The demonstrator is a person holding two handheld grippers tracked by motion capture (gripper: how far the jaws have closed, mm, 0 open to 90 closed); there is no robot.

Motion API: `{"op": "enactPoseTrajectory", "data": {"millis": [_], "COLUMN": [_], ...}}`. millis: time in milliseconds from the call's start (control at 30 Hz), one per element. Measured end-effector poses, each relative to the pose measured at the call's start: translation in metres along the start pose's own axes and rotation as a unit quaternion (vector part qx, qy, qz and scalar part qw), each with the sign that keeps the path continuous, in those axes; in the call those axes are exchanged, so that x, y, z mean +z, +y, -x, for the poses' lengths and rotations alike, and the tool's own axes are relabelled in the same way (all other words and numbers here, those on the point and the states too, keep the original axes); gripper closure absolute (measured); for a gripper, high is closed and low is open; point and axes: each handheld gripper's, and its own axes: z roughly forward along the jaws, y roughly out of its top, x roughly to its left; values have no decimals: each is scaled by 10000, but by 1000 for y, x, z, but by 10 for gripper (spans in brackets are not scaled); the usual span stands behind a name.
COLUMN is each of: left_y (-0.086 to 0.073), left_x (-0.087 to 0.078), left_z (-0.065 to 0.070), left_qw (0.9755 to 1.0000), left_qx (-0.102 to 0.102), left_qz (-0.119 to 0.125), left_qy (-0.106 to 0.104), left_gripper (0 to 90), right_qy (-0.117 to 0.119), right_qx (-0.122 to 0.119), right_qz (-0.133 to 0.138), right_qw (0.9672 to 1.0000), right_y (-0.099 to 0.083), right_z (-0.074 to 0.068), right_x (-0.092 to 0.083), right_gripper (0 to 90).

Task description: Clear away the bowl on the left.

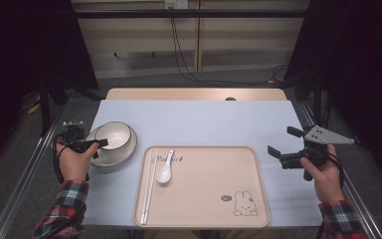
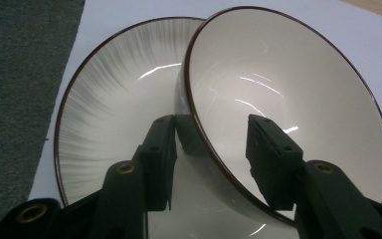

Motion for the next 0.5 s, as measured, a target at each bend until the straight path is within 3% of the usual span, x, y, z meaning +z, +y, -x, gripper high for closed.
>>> {"op": "enactPoseTrajectory", "data": {"millis": [67, 100, 167, 200, 333, 400, 500], "left_y": [-1, -2, -2, -1, 1, 1, 0], "left_x": [4, 7, 10, 10, 15, 15, 16], "left_z": [0, 0, 0, 0, 1, -3, -2], "left_qw": [9999, 9998, 9995, 9996, 9992, 9990, 9988], "left_qx": [-51, -197, -299, -241, -394, -401, -475], "left_qz": [-107, -86, -82, -108, -110, -195, -95], "left_qy": [-7, -38, -77, -47, -14, -99, -108], "left_gripper": [621, 635, 674, 701, 792, 805, 806], "right_qy": [-20, -14, 5, 22, 7, -16, -43], "right_qx": [-10, -10, -12, -15, -14, 11, 46], "right_qz": [-6, -10, -24, -46, -29, -13, 17], "right_qw": [10000, 10000, 10000, 10000, 10000, 10000, 10000], "right_y": [0, 0, 0, -1, 0, 0, 0], "right_z": [0, 0, 0, 0, 0, 1, 2], "right_x": [0, 0, 0, 0, 0, 0, -1], "right_gripper": [0, 0, 0, 0, 0, 0, 0]}}
